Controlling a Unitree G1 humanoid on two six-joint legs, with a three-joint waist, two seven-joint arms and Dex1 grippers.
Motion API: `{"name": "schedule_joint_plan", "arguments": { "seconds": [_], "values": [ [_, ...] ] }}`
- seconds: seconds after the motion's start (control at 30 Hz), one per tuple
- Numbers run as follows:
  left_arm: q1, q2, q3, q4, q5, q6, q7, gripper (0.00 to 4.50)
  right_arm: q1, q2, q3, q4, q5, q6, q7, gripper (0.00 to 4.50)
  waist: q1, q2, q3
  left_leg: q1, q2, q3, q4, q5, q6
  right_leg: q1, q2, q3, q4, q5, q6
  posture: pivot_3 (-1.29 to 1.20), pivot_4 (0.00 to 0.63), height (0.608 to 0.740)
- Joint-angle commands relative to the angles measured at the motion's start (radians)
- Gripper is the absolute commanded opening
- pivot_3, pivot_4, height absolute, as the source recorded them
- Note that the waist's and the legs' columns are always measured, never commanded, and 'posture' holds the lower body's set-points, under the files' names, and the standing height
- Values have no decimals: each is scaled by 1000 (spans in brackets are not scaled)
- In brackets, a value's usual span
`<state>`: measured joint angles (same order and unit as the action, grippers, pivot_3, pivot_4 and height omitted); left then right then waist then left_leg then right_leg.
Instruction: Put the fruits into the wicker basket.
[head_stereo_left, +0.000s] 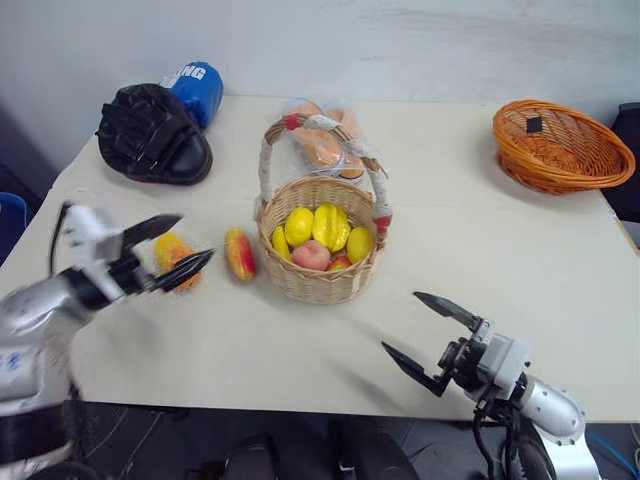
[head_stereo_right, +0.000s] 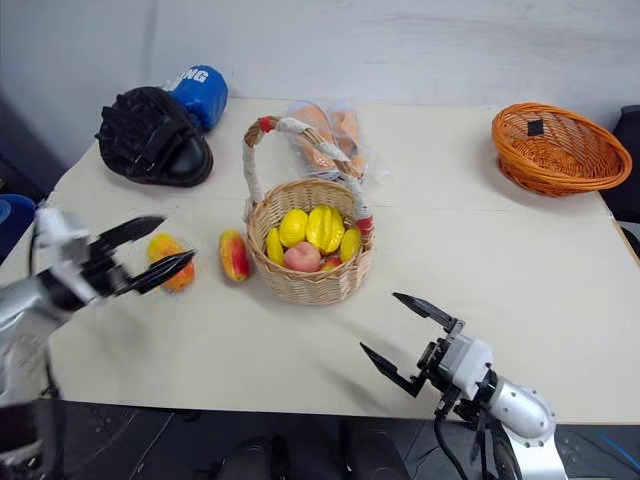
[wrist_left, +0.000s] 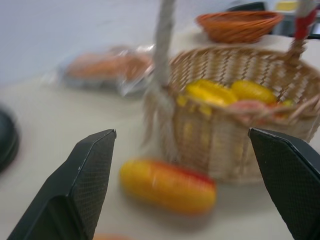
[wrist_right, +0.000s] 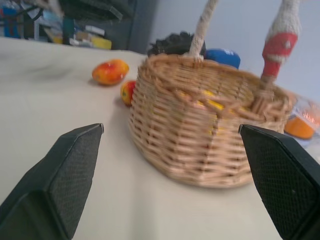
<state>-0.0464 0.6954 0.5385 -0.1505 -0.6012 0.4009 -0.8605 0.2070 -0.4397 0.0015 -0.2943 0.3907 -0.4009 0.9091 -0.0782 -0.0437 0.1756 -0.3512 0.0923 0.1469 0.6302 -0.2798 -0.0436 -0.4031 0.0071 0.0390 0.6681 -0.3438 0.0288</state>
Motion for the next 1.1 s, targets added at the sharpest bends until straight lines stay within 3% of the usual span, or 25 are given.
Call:
{"name": "schedule_joint_plan", "arguments": {
  "seconds": [0.03,0.23,0.43,0.6,0.67,0.83,1.1],
  "values": [
    [112,-11,213,80,-40,24,83,4455,-72,-33,38,-45,38,23,52,4500,-4,-2,0,0,0,0,0,-1,1,0,0,0,0,0,0,0,150,740],
    [292,-21,310,54,-25,119,207,4455,-158,-49,76,-61,44,86,62,4500,6,-7,-2,-1,0,-1,-1,-5,6,-2,-1,-3,-1,-1,-3,0,150,740],
    [236,14,291,-101,-243,385,280,4455,-219,-43,94,-66,42,137,59,4500,30,-10,-3,-3,0,-2,-1,-7,7,-2,-3,-5,-5,0,-4,0,150,740],
    [-10,25,195,-53,-227,537,526,4455,-237,-45,94,-77,39,160,49,4500,29,-8,-2,-2,0,-2,-1,-6,7,-1,-3,-5,-5,0,-5,0,150,740],
    [-129,12,96,-11,-191,615,607,4455,-242,-46,84,-78,26,166,33,4500,24,-8,-2,-2,0,-1,-1,-6,7,-1,-2,-4,-4,0,-4,0,150,740],
    [-306,-29,-63,56,-126,678,690,4455,-251,-55,64,-92,18,175,10,4500,21,-8,-2,-4,0,0,0,-5,2,-3,-1,-3,-5,0,-3,0,150,740],
    [-421,-73,-201,168,-25,665,681,4455,-230,-40,67,-131,-3,193,-48,4500,24,-7,-2,-5,2,0,-1,-2,-4,-6,2,-3,-4,0,-3,0,150,740]
  ]
}}
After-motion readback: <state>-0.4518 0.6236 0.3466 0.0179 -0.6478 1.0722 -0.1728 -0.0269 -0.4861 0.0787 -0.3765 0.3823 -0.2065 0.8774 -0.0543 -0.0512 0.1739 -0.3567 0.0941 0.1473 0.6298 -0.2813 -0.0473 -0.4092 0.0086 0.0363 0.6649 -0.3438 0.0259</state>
